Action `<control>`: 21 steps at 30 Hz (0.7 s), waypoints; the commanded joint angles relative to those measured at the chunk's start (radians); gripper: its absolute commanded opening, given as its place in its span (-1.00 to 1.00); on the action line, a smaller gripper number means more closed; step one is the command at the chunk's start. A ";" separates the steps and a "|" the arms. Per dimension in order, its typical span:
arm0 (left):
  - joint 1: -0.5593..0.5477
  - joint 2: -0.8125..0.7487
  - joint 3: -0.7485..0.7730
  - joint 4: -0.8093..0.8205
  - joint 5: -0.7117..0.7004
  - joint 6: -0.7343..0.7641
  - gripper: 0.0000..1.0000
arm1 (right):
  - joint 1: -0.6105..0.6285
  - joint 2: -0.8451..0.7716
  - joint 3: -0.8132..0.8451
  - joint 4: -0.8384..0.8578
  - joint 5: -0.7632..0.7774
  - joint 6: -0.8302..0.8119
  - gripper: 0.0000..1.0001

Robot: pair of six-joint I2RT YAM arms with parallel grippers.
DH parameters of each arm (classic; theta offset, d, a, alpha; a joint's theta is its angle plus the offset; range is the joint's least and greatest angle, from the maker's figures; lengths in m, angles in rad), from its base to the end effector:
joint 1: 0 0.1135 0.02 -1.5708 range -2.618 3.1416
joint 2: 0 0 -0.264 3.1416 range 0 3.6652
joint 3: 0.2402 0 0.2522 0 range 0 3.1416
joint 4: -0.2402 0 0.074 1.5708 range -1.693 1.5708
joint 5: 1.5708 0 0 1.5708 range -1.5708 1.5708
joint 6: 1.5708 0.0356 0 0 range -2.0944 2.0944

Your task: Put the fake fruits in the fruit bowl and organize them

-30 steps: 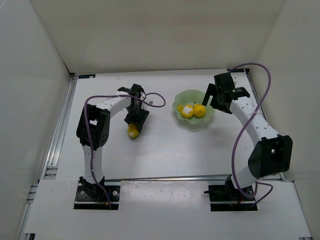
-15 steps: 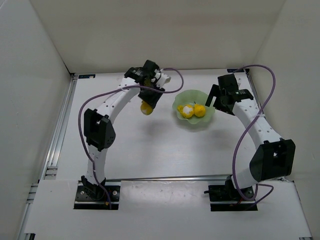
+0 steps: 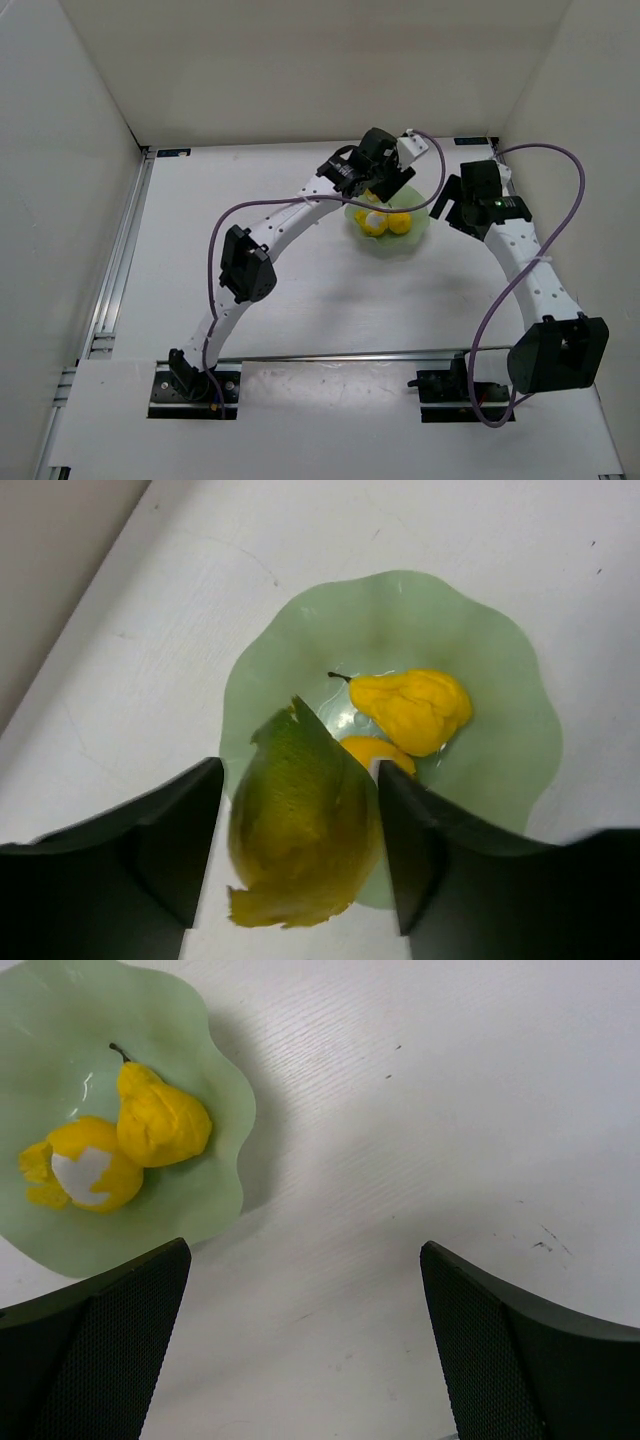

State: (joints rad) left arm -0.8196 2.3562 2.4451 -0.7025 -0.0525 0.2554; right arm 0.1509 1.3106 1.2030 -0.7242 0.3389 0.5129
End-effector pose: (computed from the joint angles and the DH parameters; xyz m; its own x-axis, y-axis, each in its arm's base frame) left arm 0.3664 -0.3897 0.3186 -0.2033 0.5873 -0.7834 0.7772 0.5835 0.2358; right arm 0.2732 0.0296 0.3224 -0.5976 0.3772 -0.7075 0.4279 0.8963 0.1164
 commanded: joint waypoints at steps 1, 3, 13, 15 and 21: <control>-0.007 -0.009 0.017 0.069 -0.014 0.031 0.57 | -0.019 -0.048 -0.011 0.003 0.029 -0.027 1.00; -0.007 -0.009 0.006 0.069 -0.048 0.031 1.00 | -0.030 -0.063 -0.011 0.003 0.029 -0.036 1.00; 0.049 -0.309 -0.174 0.078 -0.305 0.062 1.00 | -0.051 -0.162 -0.051 -0.015 0.040 -0.024 1.00; 0.104 -0.435 -0.308 0.078 -0.334 0.062 1.00 | -0.051 -0.171 -0.078 -0.015 0.040 -0.010 1.00; 0.269 -0.751 -0.851 0.078 -0.376 -0.008 1.00 | -0.060 -0.189 -0.099 -0.015 -0.017 0.022 1.00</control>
State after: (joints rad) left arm -0.6220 1.7184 1.7409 -0.5987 -0.3706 0.2890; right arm 0.0956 1.1469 1.1080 -0.7418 0.3477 0.5175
